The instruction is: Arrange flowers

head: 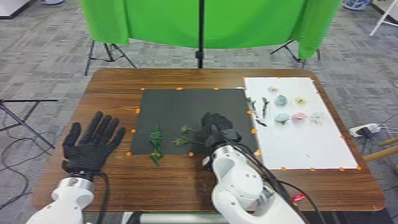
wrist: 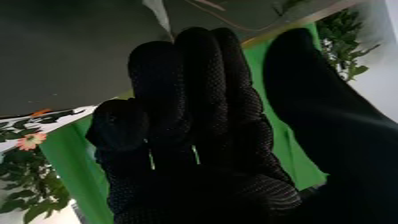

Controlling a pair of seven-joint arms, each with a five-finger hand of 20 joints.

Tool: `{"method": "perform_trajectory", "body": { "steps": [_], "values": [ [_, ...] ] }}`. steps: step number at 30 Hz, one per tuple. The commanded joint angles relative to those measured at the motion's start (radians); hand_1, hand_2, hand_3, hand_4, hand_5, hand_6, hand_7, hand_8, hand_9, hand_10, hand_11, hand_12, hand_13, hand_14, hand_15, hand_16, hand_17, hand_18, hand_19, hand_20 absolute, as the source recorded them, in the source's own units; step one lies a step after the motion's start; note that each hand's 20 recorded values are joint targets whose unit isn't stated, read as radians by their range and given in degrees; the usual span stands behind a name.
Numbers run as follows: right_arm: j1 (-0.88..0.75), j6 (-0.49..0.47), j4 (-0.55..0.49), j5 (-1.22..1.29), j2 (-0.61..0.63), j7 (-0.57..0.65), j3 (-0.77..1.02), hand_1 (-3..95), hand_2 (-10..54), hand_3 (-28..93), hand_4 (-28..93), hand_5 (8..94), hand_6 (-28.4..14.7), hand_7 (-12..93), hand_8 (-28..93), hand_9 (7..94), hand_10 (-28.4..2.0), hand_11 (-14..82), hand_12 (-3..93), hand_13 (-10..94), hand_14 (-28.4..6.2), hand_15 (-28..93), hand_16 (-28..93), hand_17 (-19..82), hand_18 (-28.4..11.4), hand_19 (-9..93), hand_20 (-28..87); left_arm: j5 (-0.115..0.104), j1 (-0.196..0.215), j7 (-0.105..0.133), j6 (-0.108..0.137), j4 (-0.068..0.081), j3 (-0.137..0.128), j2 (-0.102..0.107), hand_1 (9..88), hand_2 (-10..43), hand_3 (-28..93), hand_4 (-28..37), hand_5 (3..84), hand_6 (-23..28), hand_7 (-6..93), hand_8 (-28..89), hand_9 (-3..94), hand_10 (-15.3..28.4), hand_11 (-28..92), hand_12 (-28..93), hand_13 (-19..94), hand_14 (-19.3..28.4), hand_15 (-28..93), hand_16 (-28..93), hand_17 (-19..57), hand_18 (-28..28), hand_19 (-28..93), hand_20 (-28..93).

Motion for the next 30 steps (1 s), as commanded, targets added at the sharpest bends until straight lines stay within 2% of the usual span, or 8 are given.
{"method": "perform_trajectory", "body": {
  "steps": [1, 5, 7, 11, 15, 19, 21, 30],
  "values": [
    [-0.023, 0.055, -0.052, -0.006, 0.021, 0.001, 0.001, 36.5, -9.5, 85, -26, 56.3, -7.7, 47, -17, 58.8, -21.6, 52.1, 26.2, 59, -17.4, 73, 21, 37, -26.5, 93, 53, -0.001, 0.010, 0.001, 0.008, 0.005, 0.001, -0.016, 24.4, 16.9, 75, -28.3, 44.5, 9.8, 9.1, -9, 37.4, 15.6, 19, 9, 28, 15.9, 34, -7, -8.6, 13.7, 36, 12],
    [-0.037, 0.041, -0.084, 0.016, 0.067, 0.027, 0.034, 33.6, -9.5, 83, -24, 58.2, -8.1, 46, -15, 59.1, -22.2, 52.0, 25.4, 60, -17.9, 74, 21, 38, -26.3, 93, 54, -0.002, 0.026, 0.022, 0.000, 0.001, -0.006, -0.018, 24.4, 17.0, 75, -28.3, 44.5, 9.8, 9.1, -9, 37.5, 15.7, 19, 9, 28, 15.9, 34, -7, -8.6, 13.8, 36, 12],
    [-0.044, 0.024, -0.083, 0.038, 0.072, 0.030, 0.054, 34.3, -8.4, 82, -22, 62.3, -7.9, 41, -2, 62.4, -22.2, 49.2, 24.7, 60, -18.3, 74, 21, 38, -26.3, 93, 54, -0.006, 0.038, 0.032, 0.006, -0.005, -0.013, -0.018, 24.4, 17.1, 75, -28.3, 44.6, 9.9, 9.1, -9, 37.6, 15.7, 19, 9, 28, 15.9, 34, -7, -8.6, 13.7, 36, 12],
    [-0.055, -0.030, -0.073, 0.063, 0.072, 0.036, 0.074, 33.8, -5.0, 82, -22, 67.5, -7.6, 36, 1, 65.1, -22.2, 44.3, 22.9, 61, -18.8, 72, 21, 38, -26.2, 93, 53, -0.005, 0.038, 0.032, 0.009, -0.004, -0.009, -0.022, 24.4, 17.1, 75, -28.3, 44.7, 9.8, 9.2, -9, 37.6, 15.7, 19, 9, 28, 15.8, 34, -7, -8.6, 13.7, 36, 12],
    [-0.063, -0.076, -0.075, 0.081, 0.063, 0.011, 0.066, 32.9, -1.6, 82, -21, 72.0, -7.3, 30, -4, 68.2, -22.0, 36.6, 21.1, 61, -19.0, 70, 21, 37, -26.4, 93, 49, -0.003, 0.031, 0.030, 0.008, -0.002, -0.007, -0.022, 24.4, 17.3, 75, -28.3, 44.7, 9.9, 9.2, -9, 37.8, 15.7, 19, 9, 28, 15.9, 34, -7, -8.5, 13.7, 36, 12],
    [-0.054, -0.171, -0.108, 0.160, 0.073, 0.005, 0.021, 32.7, -0.2, 82, -20, 73.9, -7.0, 26, -11, 69.1, -21.8, 33.8, 20.7, 61, -19.0, 69, 21, 36, -26.5, 93, 45, 0.003, 0.034, 0.059, 0.008, -0.006, -0.024, -0.012, 24.4, 17.4, 75, -28.3, 44.8, 9.9, 9.3, -9, 37.7, 15.7, 19, 9, 28, 15.9, 34, -7, -8.6, 13.7, 36, 12],
    [-0.059, -0.203, -0.112, 0.152, 0.071, -0.003, 0.006, 32.5, 0.4, 82, -20, 73.9, -6.9, 24, -12, 69.9, -21.8, 32.0, 20.2, 62, -18.9, 68, 20, 35, -26.5, 93, 42, -0.002, 0.033, 0.065, 0.005, -0.005, -0.029, -0.008, 24.4, 17.4, 75, -28.3, 44.7, 9.9, 9.2, -9, 37.7, 15.7, 19, 9, 28, 15.9, 34, -7, -8.6, 13.7, 36, 12],
    [-0.061, -0.220, -0.116, 0.181, 0.053, -0.004, -0.009, 32.5, 1.0, 81, -20, 74.2, -7.0, 23, -11, 71.0, -21.6, 29.9, 20.2, 63, -18.6, 66, 19, 35, -26.7, 93, 39, -0.008, 0.033, 0.056, 0.009, -0.004, -0.019, -0.010, 24.3, 17.5, 75, -28.3, 44.8, 9.9, 9.3, -9, 37.8, 15.8, 19, 9, 28, 15.8, 34, -7, -8.6, 13.7, 36, 12]
  ]
}}
